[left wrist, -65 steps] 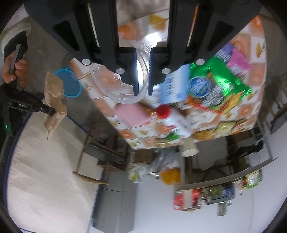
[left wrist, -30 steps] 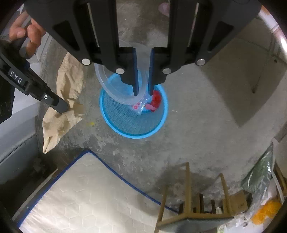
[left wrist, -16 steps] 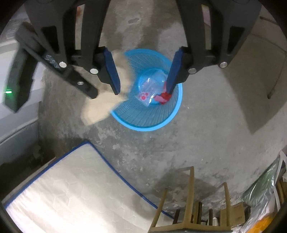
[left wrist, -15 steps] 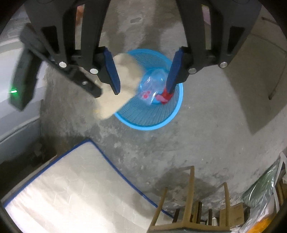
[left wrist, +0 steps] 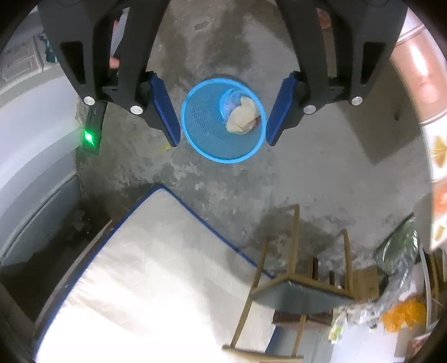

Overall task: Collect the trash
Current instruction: 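Move both tools back toward the table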

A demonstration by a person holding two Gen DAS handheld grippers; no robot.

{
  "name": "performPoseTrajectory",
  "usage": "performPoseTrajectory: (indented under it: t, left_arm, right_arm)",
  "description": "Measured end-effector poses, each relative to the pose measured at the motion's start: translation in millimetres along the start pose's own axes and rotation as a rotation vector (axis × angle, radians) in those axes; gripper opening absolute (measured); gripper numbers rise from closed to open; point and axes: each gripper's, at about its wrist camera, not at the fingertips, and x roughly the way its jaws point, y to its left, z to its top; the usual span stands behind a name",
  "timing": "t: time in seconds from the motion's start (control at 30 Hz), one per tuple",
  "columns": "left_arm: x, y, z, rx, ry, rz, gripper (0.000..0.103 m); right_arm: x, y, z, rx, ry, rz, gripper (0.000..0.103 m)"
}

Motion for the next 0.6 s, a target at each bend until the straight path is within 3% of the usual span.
performPoseTrajectory:
  t: [0.23, 0.4, 0.5, 0.6]
  left_arm:
    - [-118, 36, -52, 0.019, -0.104, 0.078, 0.069]
    - [-198, 79, -109, -0.020, -0.174, 0.216, 0.072]
    - [-245, 110, -146, -0.075, -0.231, 0.346, 0.076]
    - [-290, 144, -182, -0.175, -0.292, 0.445, 0.080]
  right_arm:
    - [-60, 39, -31, -0.121, 0.006, 0.092, 0.056]
    - [-85, 86, -55, -0.254, 0.076, 0.166, 0.057]
    - [-93, 122, -68, -0.325, 0.123, 0.225, 0.057]
    - [-100, 167, -88, -0.413, 0.155, 0.290, 0.065]
